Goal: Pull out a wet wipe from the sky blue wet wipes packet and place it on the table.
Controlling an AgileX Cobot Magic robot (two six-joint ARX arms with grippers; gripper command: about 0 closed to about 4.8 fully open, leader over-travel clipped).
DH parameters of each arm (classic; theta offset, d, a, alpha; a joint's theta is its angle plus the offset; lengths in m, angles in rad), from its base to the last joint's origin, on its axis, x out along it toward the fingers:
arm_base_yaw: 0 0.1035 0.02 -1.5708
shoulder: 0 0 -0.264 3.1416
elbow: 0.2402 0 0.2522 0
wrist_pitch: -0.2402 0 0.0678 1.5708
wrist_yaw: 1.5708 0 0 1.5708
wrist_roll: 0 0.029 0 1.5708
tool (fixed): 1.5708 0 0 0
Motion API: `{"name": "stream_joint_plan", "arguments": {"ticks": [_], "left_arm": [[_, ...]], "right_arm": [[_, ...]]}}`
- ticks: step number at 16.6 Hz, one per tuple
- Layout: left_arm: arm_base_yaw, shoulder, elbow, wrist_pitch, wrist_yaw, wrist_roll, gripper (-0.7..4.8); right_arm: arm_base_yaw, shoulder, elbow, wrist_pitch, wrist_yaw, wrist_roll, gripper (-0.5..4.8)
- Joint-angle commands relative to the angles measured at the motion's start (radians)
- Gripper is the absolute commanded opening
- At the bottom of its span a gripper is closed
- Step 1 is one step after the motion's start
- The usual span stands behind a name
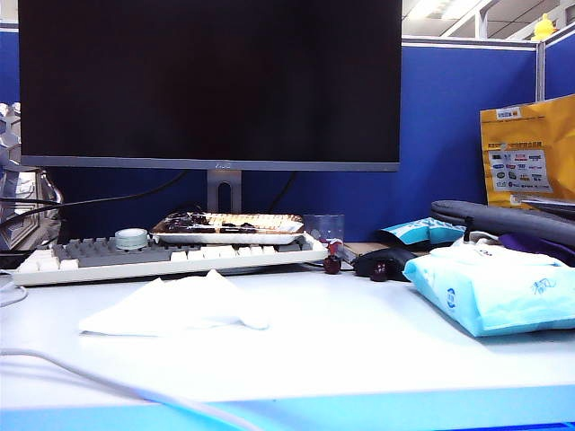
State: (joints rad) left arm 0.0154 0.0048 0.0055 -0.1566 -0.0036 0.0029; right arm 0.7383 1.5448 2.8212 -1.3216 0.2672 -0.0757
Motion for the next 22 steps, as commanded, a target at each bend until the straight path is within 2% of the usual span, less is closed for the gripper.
{"name": "stream_joint_plan", "arguments": {"ticks": [1,7,12,15,17,19,21,22], "left_arm": [[0.000,-0.003,0.000,-0.013,0.000,-0.003,-0.04],[0.000,-0.003,0.000,-0.013,0.000,-0.003,-0.04],[0.000,-0.003,0.000,-0.013,0.000,-0.003,-0.04],[0.000,-0.003,0.000,-0.013,0.000,-0.003,-0.04],[0.000,-0.003,0.000,-0.013,0.000,-0.003,-0.04],[0.000,-0.003,0.000,-0.013,0.000,-0.003,-0.04],[0.000,-0.003,0.000,-0.013,0.000,-0.003,-0.04],[0.000,-0.003,0.000,-0.013,0.000,-0.003,-0.04]], "right_arm": [[0.000,-0.151,0.004,-0.055,0.000,-0.003,-0.01],[0.000,-0.449,0.003,-0.055,0.000,-0.003,-0.01],[0.000,-0.517,-0.023,-0.055,0.005,-0.035,-0.01],[0.002,-0.603,-0.319,0.032,0.073,-0.141,-0.01],[0.001,-0.694,-0.603,0.268,0.070,-0.142,-0.01],[0.000,-0.832,-1.036,0.678,0.069,-0.141,-0.01],[0.000,-0.923,-1.334,0.903,0.070,-0.142,-0.01],[0.000,-0.950,-1.432,0.955,0.070,-0.142,-0.01]]}}
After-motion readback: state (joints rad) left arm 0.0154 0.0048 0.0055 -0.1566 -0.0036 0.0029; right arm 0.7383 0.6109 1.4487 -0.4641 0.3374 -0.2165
